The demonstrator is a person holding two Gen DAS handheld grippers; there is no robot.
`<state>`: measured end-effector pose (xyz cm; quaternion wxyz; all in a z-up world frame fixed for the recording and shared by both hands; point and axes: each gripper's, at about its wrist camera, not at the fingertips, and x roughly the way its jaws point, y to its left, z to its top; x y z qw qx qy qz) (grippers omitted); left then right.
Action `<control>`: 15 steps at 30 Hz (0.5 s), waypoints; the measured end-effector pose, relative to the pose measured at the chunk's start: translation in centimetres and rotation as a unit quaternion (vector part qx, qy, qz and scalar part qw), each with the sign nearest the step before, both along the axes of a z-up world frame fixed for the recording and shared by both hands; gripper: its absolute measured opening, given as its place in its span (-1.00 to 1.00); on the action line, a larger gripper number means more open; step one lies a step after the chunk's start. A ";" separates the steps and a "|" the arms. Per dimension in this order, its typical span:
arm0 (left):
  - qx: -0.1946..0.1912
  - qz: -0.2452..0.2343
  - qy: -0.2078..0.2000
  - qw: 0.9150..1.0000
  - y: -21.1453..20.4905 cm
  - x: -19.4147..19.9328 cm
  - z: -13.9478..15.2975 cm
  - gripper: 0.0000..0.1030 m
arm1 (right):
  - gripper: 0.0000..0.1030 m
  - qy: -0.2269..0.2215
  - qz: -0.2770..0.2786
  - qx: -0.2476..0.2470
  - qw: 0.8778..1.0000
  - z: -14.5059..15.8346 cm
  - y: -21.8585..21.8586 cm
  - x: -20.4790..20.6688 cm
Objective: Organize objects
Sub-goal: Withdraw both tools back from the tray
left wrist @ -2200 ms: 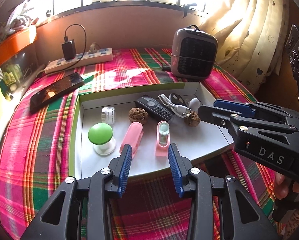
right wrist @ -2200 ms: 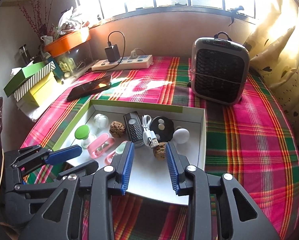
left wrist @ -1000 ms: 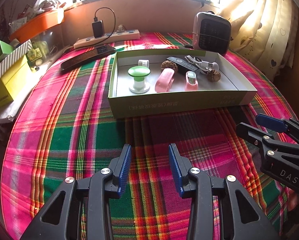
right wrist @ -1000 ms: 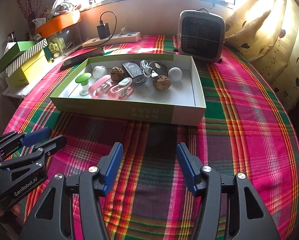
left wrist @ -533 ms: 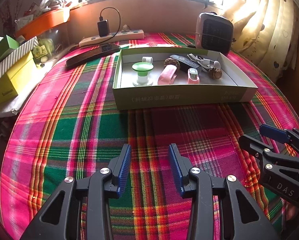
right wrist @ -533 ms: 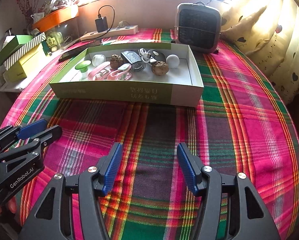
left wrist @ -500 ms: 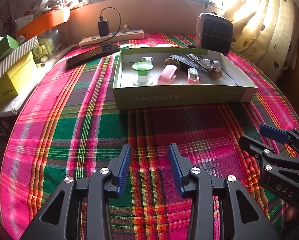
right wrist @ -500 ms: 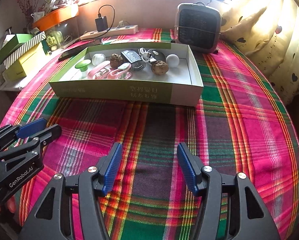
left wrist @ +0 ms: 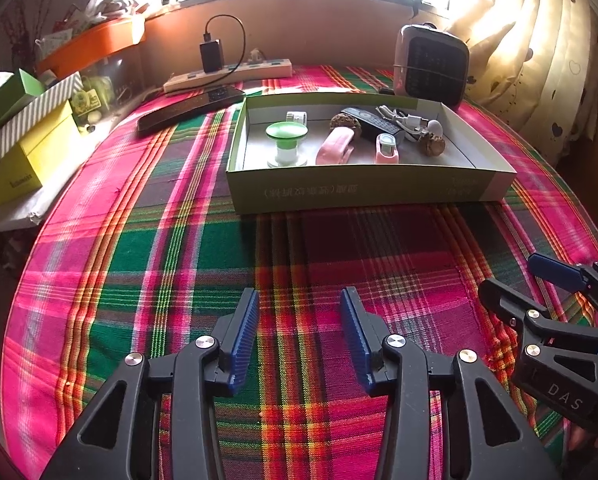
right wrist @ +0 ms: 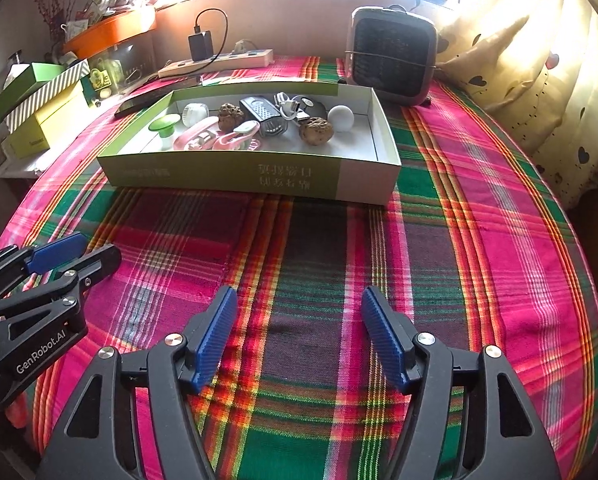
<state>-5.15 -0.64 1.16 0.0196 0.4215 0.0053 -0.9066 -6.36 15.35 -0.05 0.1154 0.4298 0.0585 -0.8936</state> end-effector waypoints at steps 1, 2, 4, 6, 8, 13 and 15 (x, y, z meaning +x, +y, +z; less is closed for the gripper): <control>0.000 0.000 0.000 1.000 0.0 0.0 0.0 -0.21 | 0.29 0.000 0.000 0.000 1.000 0.0 0.0 0.0; 0.000 0.000 0.000 1.000 0.0 0.0 0.0 -0.21 | 0.29 0.000 0.000 0.000 1.000 0.0 0.0 0.0; 0.000 0.000 0.000 1.000 0.1 -0.1 0.0 -0.21 | 0.30 0.000 0.000 0.000 1.000 0.0 0.0 0.0; 0.000 0.000 0.000 1.000 0.1 -0.1 0.0 -0.20 | 0.30 0.000 0.000 0.000 1.000 0.0 0.0 0.0; 0.000 0.000 0.000 1.000 0.1 -0.1 0.0 -0.20 | 0.30 0.000 0.000 0.001 1.000 0.0 0.0 0.0; 0.001 0.000 0.000 1.000 0.0 0.0 0.0 -0.20 | 0.30 0.000 0.000 0.001 1.000 0.0 0.0 0.0; 0.000 0.000 0.000 1.000 0.1 0.0 0.0 -0.20 | 0.30 0.000 0.000 0.001 1.000 0.0 0.0 0.0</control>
